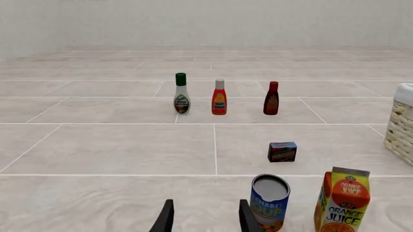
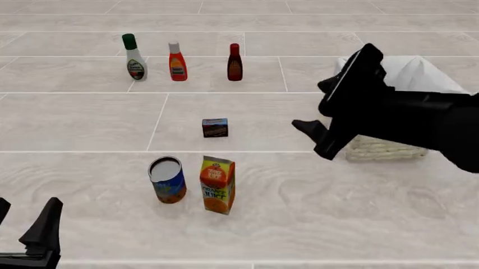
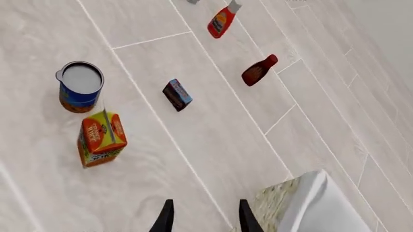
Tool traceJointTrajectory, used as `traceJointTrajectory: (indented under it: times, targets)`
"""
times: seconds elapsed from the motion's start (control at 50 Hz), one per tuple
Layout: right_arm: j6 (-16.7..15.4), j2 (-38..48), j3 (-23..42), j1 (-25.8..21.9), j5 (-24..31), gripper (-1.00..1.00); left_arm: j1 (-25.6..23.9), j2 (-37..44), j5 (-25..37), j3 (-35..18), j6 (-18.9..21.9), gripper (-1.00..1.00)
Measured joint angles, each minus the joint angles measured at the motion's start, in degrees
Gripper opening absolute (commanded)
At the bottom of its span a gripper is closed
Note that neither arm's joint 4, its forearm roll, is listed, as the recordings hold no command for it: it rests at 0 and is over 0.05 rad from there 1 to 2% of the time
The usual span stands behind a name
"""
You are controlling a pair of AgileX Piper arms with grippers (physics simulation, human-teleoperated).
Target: Pick the chocolate pudding and place it in the basket.
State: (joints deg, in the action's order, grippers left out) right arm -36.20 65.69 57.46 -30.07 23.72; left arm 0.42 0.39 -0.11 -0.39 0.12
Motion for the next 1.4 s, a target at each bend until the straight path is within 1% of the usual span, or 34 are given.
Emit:
traceJointTrajectory:
  times: [0.16,0.34,0.52,0.66,0.96,1.4]
  targets:
    - [-3.0,5.1,5.6,-1.4,3.1,1.00,0.0,0.0,-0.1,0.1,0.0,1.00]
    - [-6.9,10.9,12.9,-2.0,6.0,1.00,0.0,0.0,-0.1,0.1,0.0,1.00]
    - [-10.1,16.8,19.8,-1.9,7.8,1.00,0.0,0.1,-0.2,0.1,0.0,1.00]
    - [-11.9,21.1,24.1,-1.9,8.6,1.00,0.0,0.1,-0.2,0.1,0.0,1.00]
    - [-14.1,29.3,31.3,-2.7,9.7,1.00,0.0,0.1,-0.2,0.1,0.0,1.00]
    - [-15.4,39.0,40.0,-3.6,11.9,1.00,0.0,0.1,-0.2,0.1,0.0,1.00]
